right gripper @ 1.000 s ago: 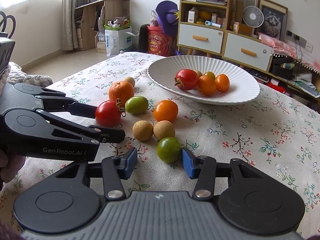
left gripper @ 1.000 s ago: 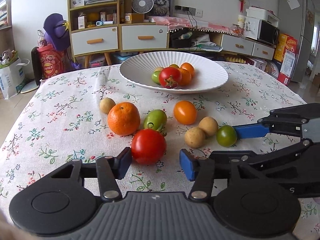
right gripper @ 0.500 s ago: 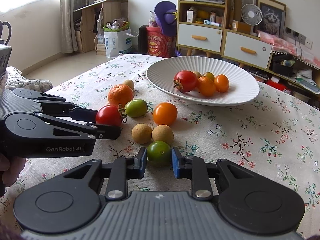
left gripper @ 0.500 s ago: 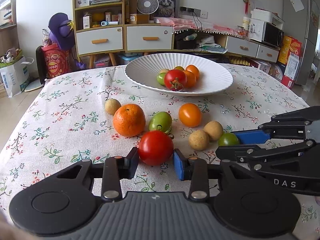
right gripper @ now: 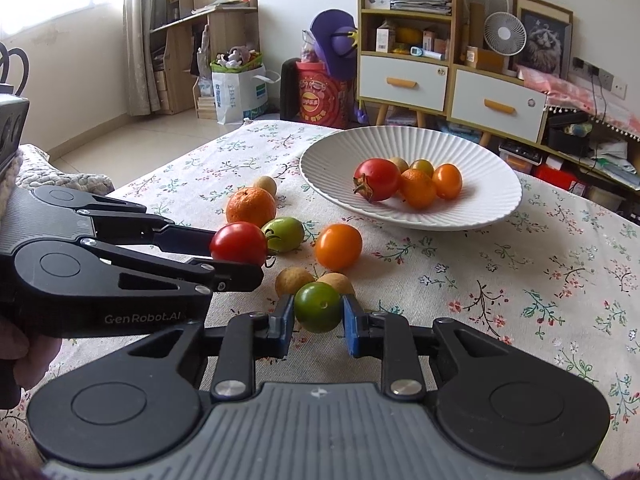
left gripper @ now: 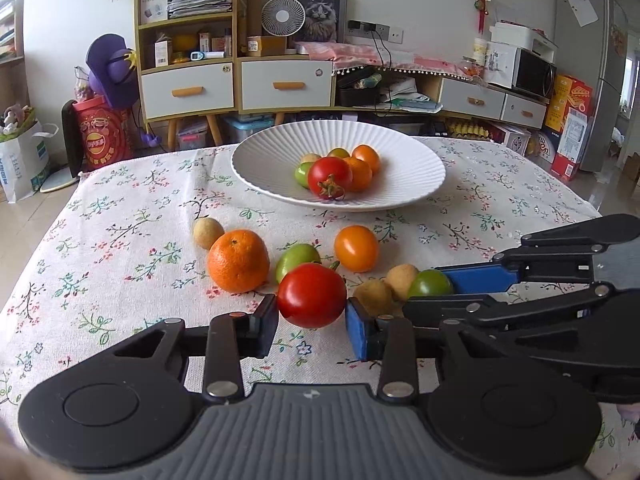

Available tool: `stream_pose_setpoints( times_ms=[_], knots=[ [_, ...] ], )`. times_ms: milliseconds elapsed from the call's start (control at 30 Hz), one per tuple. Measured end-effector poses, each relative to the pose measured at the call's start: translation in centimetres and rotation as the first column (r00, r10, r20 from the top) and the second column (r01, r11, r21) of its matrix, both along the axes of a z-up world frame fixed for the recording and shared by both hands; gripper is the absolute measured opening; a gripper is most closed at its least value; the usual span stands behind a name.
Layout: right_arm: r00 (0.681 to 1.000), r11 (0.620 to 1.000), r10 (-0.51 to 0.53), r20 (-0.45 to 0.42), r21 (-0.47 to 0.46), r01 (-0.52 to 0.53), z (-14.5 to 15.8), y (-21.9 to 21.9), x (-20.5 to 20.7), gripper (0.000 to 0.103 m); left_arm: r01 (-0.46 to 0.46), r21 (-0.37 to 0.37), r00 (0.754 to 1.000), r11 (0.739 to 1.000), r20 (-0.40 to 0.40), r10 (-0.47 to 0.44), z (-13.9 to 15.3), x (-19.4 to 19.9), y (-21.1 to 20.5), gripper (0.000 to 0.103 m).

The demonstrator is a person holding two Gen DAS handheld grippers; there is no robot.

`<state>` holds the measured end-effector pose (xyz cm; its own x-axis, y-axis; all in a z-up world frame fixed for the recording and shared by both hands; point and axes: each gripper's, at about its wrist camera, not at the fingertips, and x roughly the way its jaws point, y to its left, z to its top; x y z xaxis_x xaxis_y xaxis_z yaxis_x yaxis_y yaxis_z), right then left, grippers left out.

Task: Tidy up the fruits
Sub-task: 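Carry the red tomato in the left tool and green tomato in the right tool over the plate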

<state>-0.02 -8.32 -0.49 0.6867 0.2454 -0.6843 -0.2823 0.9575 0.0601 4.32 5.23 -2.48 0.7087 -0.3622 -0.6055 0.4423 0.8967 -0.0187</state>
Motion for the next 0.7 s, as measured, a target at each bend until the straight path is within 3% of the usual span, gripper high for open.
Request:
stream_pose_setpoints(
  times_ms=[700],
  knots=[
    [0.996, 0.997, -0.077, 0.049, 0.036, 0.075, 2.0, -2.3, 1.8, 0.023, -0.027, -0.045, 1.000, 0.999, 0.015, 0.027, 2.6, 1.7, -1.4, 0.034]
  ],
)
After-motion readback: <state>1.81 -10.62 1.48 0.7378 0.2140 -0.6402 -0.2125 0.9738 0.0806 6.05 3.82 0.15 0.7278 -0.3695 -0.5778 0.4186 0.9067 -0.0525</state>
